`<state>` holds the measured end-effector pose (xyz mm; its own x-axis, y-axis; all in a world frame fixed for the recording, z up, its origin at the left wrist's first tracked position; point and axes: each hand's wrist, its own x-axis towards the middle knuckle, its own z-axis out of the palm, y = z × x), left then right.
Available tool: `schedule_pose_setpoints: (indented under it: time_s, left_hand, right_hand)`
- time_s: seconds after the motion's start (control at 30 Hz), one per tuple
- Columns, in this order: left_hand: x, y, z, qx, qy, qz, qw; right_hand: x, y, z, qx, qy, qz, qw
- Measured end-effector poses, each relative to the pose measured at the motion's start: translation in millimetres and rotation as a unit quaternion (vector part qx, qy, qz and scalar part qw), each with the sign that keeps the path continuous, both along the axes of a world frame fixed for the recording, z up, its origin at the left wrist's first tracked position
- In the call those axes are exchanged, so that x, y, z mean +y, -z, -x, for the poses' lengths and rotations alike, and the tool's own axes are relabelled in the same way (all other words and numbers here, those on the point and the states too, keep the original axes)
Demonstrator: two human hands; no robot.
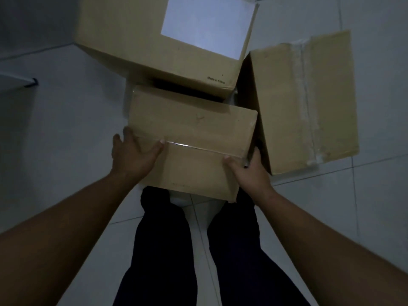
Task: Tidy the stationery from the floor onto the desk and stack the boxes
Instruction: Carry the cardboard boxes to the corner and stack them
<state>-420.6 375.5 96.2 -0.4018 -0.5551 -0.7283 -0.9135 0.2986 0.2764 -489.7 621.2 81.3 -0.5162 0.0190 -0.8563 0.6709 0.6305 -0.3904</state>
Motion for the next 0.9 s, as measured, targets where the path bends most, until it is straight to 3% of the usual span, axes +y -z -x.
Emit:
schedule_pose_setpoints:
  time_s: [0.17,0.37,0.53,0.9]
  left_hand:
    - [-12.7,5.9,1.5,-0.025,-0.085,-0.088,0.992]
    - [-17.2,-44.7,-11.2,-0.018,-0.073,-0.073,0.995]
    - [-7.7,-136.5,-31.8,-0.017,-0.098,-0.058,0.993]
    - [47.3,-355.5,-108.2,0.087,-0.238,-0.023,0.967]
  right_hand:
    - [-0.3,7.4,4.3,-0.044,0.069,0.040,0.996]
    - [6.3,-41.1,-6.0,-0.073,0.068,0.032,0.994]
    - [5.3,-125.0,-11.3,-0.050,0.026,0.005,0.998]
    - [-0.6,-356.3,15.3,0.033,-0.130,0.004,0.991]
